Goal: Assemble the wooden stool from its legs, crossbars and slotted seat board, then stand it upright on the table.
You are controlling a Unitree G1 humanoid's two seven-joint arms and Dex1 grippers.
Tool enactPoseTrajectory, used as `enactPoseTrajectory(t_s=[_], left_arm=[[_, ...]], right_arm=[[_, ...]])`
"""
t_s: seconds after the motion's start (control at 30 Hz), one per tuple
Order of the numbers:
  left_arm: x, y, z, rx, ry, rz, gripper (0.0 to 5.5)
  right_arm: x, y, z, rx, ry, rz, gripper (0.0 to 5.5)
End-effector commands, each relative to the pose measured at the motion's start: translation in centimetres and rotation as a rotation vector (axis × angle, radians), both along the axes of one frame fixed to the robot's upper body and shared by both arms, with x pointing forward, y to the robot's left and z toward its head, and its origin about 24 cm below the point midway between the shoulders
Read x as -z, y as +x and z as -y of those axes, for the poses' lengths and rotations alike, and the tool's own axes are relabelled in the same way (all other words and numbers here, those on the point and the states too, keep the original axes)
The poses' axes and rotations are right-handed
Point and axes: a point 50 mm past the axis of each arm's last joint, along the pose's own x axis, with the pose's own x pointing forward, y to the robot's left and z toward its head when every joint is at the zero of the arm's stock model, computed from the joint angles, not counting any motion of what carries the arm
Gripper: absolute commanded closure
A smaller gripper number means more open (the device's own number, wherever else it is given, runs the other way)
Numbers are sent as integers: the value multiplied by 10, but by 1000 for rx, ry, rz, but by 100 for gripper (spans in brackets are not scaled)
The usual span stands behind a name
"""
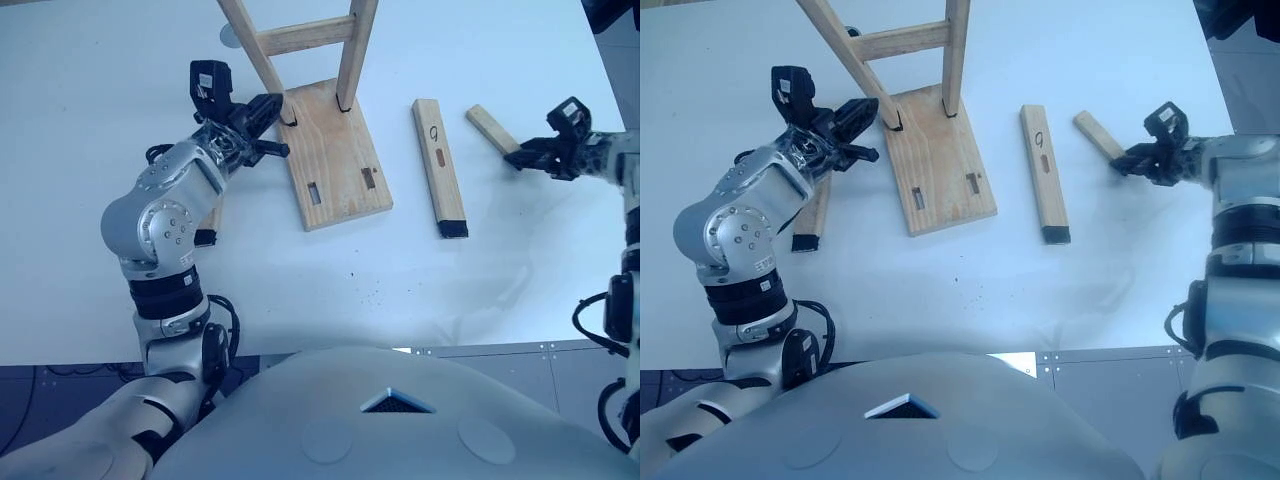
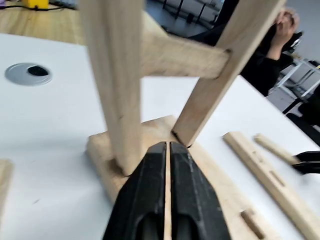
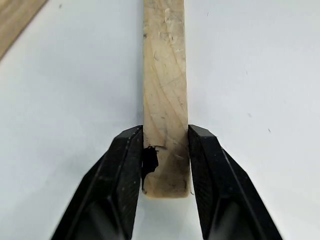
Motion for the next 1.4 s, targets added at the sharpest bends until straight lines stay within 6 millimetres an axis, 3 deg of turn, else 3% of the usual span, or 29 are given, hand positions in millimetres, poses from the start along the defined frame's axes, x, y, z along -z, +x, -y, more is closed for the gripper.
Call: enactPoseTrajectory(t_s=[0.03,0.13,0.2,0.33,0.43,0.87,1.13,1.4], left_arm=[[-26,1,15,67,-164,84,463],[-55,7,32,130,-279,183,422],[-71,11,38,142,-315,239,395],[-92,16,45,177,-385,298,332],[-98,15,48,196,-396,313,329],[-107,8,45,256,-371,353,328],[-98,20,38,186,-356,319,328],[-97,24,39,159,-432,296,449]], right_arm=[[-68,32,-48,-51,252,446,420],[-122,20,-103,-225,347,748,420],[-138,10,-125,-295,368,840,420],[-146,-10,-160,-428,395,895,420],[-141,-15,-174,-478,413,867,420],[-132,-5,-173,-447,389,830,420],[-133,-11,-178,-517,407,827,420],[-131,-10,-180,-520,390,828,420]])
